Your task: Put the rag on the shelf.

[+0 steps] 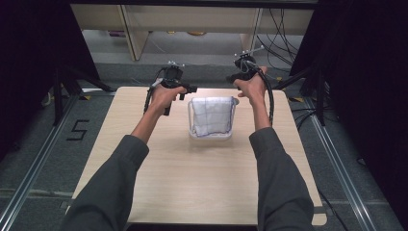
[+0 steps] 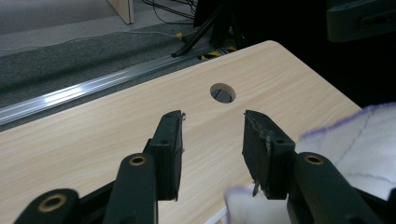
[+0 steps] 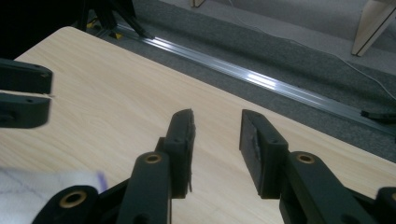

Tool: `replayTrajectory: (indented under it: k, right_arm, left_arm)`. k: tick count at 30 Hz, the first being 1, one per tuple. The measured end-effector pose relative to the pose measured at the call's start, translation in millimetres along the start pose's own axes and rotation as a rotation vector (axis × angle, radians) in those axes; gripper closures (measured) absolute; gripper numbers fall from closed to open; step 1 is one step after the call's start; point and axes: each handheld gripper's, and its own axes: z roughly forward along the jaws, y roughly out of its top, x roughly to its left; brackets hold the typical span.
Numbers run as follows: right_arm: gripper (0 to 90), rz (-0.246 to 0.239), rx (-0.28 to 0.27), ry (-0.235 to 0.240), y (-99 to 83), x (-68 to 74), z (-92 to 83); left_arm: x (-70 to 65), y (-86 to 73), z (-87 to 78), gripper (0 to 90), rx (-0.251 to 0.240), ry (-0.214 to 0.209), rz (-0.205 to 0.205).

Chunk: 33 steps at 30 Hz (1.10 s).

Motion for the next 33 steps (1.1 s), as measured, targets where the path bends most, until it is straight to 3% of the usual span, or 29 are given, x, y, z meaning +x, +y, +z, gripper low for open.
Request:
replayTrajectory:
  k: [11, 17, 20, 22, 27, 32, 33]
  right_arm:
    - [59.2, 0.043, -0.027, 0.019, -11.2, -7.6, -31.1]
    - [53.4, 0.018, -0.060, 0.022, -18.3, -4.6, -43.4]
    - [50.0, 0.013, -0.069, 0.016, -22.5, 0.7, -50.8]
    - [49.1, -0.004, -0.091, 0.030, -26.7, 1.6, -54.5]
    - [46.2, 0.004, -0.111, 0.067, -40.8, 7.6, -65.5]
    - [44.8, -0.011, -0.128, 0.087, -50.6, 14.4, -74.7]
    - [44.1, -0.053, -0.135, 0.070, -54.1, 16.7, -79.1]
  left_arm:
    - [11.1, -15.0, -30.7, 45.3, -0.001, 0.042, -0.007]
    - [12.9, -28.0, -47.2, 38.8, -0.014, 0.046, -0.020]
    - [4.9, -38.7, -56.5, 36.3, -0.018, 0.014, -0.003]
    - [0.5, -44.6, -63.8, 36.1, -0.059, -0.008, -0.010]
    - [0.7, -56.9, -75.5, 35.7, -0.053, 0.004, 0.027]
    - [-2.2, -69.4, -82.7, 35.4, -0.082, -0.020, 0.020]
    - [-3.0, -72.0, -83.8, 34.9, -0.088, -0.030, 0.016]
